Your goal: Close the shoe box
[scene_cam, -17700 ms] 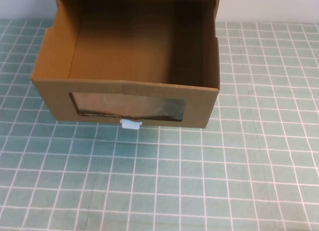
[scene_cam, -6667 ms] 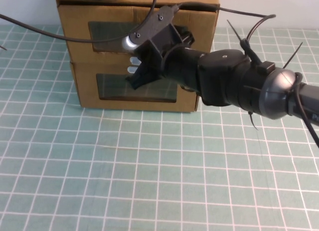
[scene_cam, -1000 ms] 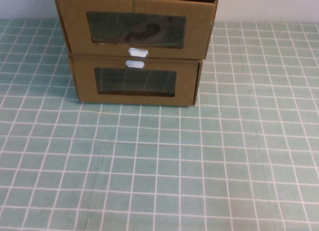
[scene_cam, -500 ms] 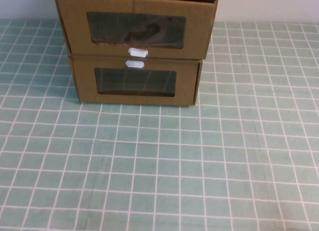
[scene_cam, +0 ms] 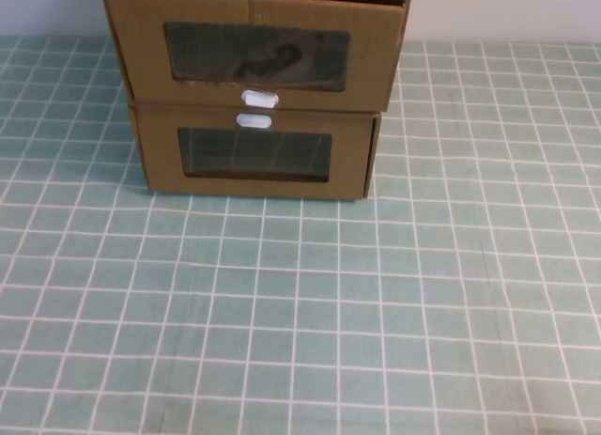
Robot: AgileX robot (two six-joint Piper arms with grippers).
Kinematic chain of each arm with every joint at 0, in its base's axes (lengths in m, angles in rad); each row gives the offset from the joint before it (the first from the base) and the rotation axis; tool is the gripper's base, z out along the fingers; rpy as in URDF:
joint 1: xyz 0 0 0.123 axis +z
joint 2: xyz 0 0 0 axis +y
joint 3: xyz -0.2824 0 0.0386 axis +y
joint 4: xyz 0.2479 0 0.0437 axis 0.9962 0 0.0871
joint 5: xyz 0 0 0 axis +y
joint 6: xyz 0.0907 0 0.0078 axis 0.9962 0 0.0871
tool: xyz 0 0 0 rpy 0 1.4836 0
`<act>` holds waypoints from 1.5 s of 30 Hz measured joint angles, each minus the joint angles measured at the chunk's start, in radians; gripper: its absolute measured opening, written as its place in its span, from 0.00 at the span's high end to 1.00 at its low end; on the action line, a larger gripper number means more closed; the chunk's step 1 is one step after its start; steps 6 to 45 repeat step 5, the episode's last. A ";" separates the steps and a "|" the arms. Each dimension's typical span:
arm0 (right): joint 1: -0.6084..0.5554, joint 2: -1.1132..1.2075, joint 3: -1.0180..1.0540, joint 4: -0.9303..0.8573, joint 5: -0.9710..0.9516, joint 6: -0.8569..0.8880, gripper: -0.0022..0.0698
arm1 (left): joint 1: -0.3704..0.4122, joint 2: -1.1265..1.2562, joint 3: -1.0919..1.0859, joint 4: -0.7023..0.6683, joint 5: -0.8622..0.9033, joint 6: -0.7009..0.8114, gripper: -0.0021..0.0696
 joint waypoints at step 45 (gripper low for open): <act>0.000 0.000 0.000 0.000 0.000 -0.001 0.99 | 0.000 0.000 0.000 0.002 0.000 0.000 0.98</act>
